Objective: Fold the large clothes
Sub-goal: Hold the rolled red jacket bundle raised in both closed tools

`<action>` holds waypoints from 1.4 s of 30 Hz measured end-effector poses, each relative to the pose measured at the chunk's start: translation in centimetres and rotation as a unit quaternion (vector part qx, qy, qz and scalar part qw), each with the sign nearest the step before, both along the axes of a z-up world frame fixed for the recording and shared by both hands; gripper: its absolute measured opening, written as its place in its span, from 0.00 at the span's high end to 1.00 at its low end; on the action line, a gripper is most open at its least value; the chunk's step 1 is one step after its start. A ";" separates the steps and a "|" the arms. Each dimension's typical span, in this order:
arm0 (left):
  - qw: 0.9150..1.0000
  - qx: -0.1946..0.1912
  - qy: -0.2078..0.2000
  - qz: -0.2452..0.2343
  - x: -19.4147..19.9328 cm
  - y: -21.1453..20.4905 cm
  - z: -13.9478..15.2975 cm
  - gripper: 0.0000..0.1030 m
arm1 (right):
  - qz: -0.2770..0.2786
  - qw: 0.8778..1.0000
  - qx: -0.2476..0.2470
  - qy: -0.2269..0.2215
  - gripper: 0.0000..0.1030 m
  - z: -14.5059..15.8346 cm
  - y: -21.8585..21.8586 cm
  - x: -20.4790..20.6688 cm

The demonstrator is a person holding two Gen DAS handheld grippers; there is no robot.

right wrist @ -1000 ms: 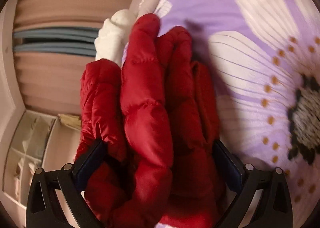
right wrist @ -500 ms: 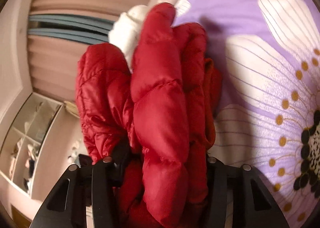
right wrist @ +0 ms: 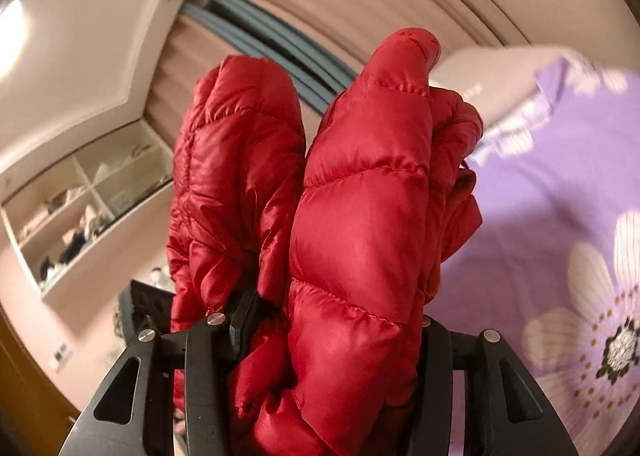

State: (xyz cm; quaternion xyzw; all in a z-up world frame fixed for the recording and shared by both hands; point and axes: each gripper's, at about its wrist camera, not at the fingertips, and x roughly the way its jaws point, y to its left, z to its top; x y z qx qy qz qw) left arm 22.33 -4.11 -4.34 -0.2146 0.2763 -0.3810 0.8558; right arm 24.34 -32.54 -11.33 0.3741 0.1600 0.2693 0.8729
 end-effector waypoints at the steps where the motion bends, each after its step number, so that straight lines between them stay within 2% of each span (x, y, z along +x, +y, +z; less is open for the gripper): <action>1: 1.000 0.004 -0.010 0.009 -1.0 0.6 1.0 0.33 | 0.003 1.000 -0.002 -0.005 0.52 0.6 0.5 0.2; 3: 0.999 0.011 -0.023 0.022 -2.7 0.7 1.9 0.33 | 0.009 1.000 -0.008 -0.011 0.52 1.4 1.5 0.3; 6: 0.999 0.016 -0.031 0.034 -5.0 1.8 3.0 0.33 | 0.015 1.000 -0.016 -0.015 0.52 0.8 1.8 -0.7; 8: 0.999 0.017 -0.030 0.040 -5.5 2.9 3.1 0.33 | 0.022 0.999 -0.016 -0.017 0.52 -0.1 0.7 -2.8; 12: 0.998 0.019 -0.032 0.058 -7.2 4.2 2.9 0.33 | 0.039 0.999 -0.020 -0.019 0.52 0.5 1.8 -2.8; 27: 0.994 0.005 -0.041 0.103 -9.3 9.7 2.9 0.33 | 0.088 0.995 -0.035 -0.033 0.52 3.1 5.4 -3.6; 33: 0.993 0.002 -0.044 0.112 -9.9 10.5 3.5 0.33 | 0.095 0.994 -0.044 -0.035 0.52 3.7 5.7 -3.8; 35: 0.992 0.000 -0.046 0.113 -11.7 10.6 3.9 0.33 | 0.097 0.994 -0.046 -0.036 0.52 4.1 5.9 -4.0; 39: 0.992 -0.005 -0.042 0.117 -11.6 10.7 3.6 0.33 | 0.100 0.993 -0.053 -0.035 0.52 4.9 6.0 -4.6; 42: 0.992 -0.003 -0.041 0.118 -12.0 10.8 4.4 0.33 | 0.100 0.993 -0.054 -0.035 0.52 5.1 5.8 -5.0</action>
